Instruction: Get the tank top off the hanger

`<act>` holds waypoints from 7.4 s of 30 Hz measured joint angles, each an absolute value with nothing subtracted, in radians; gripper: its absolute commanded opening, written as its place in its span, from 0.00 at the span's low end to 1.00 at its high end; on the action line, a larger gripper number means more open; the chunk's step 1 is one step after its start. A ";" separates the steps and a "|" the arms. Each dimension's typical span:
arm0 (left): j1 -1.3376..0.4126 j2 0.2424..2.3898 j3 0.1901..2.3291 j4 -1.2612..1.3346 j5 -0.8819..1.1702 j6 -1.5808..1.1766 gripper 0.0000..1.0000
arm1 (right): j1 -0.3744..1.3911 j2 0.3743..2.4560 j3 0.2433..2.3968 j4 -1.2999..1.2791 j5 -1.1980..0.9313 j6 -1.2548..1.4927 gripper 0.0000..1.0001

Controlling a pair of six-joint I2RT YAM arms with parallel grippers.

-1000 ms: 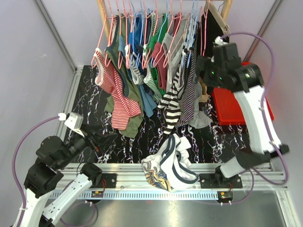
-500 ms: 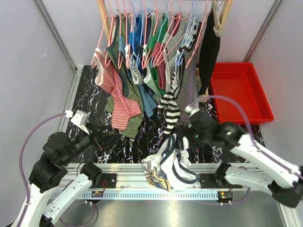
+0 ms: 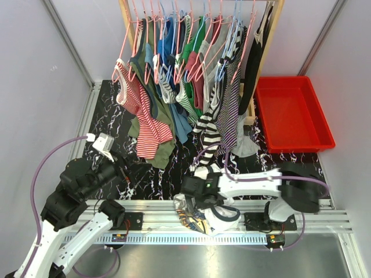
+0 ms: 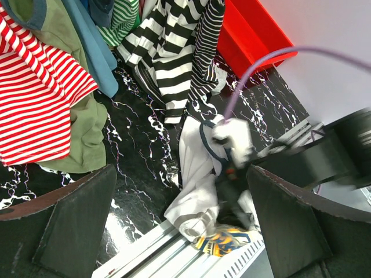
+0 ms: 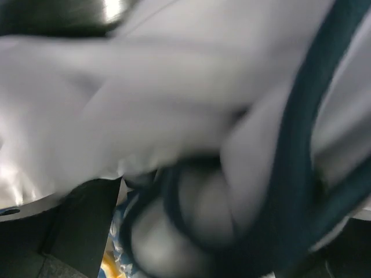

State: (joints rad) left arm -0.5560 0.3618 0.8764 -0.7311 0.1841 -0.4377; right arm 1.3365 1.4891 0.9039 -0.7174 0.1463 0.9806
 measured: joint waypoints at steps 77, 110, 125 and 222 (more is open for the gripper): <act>-0.556 0.243 0.728 -0.699 0.303 -0.492 0.99 | -0.143 1.625 1.156 -0.476 -0.223 0.629 0.00; -0.556 0.197 0.729 -0.719 0.302 -0.507 0.99 | -0.021 2.273 1.909 -0.745 -0.104 0.575 0.00; -0.556 0.175 0.729 -0.726 0.302 -0.525 0.99 | -0.022 1.423 1.352 -0.653 0.102 0.596 0.72; -0.556 0.052 0.718 -0.776 0.052 -0.523 0.99 | 0.296 0.863 0.365 0.075 0.443 0.162 0.00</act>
State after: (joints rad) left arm -0.5560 0.0525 0.7177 -0.7765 0.0521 -0.5228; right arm 0.2958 0.8627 0.3653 0.0750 0.4431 0.1623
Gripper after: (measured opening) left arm 0.988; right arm 0.009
